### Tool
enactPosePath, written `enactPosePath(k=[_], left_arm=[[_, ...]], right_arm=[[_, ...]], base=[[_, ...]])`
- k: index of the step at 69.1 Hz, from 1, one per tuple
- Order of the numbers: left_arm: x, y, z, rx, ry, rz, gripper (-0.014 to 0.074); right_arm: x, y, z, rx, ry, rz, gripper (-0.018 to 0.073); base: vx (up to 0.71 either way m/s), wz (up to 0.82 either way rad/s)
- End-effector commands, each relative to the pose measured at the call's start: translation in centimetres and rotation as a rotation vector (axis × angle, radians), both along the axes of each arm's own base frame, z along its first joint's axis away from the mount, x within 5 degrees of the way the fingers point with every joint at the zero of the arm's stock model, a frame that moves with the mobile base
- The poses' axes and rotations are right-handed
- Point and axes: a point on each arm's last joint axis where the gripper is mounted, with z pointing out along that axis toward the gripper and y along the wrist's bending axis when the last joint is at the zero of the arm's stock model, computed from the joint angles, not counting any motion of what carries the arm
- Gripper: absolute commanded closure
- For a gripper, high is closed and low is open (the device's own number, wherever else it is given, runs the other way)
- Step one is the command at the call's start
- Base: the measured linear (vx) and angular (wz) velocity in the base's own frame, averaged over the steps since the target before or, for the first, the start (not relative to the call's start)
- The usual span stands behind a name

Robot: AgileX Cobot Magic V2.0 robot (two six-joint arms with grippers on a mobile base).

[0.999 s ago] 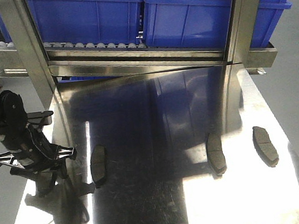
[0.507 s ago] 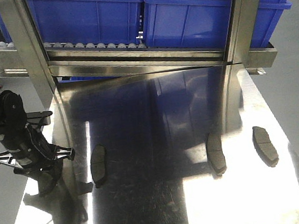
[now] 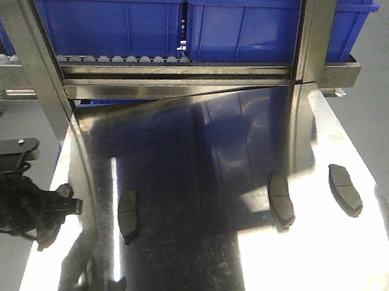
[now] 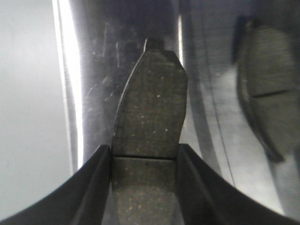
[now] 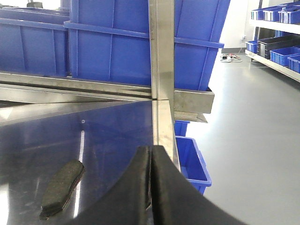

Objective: Move and align brake pads A on conveyor
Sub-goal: 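Grasp the brake pad nearest the left gripper and lift it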

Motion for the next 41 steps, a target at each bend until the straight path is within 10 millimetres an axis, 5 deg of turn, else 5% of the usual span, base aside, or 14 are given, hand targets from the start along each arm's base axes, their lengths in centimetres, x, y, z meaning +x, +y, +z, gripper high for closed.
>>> enactPosePath(k=[1, 41], left_arm=[[-1.5, 0.2, 3.5, -0.052, -0.208, 0.011, 0.0602], [-14.4, 3.0, 9.3, -0.174, -0.818, 0.022, 0.0602]], right_arm=[[-0.1, 0.0, 0.7, -0.012, -0.092, 0.002, 0.0569], [-0.1, 0.0, 0.7, -0.012, -0.092, 0.002, 0.0569]], base=[[0.00, 0.00], [0.00, 0.00]])
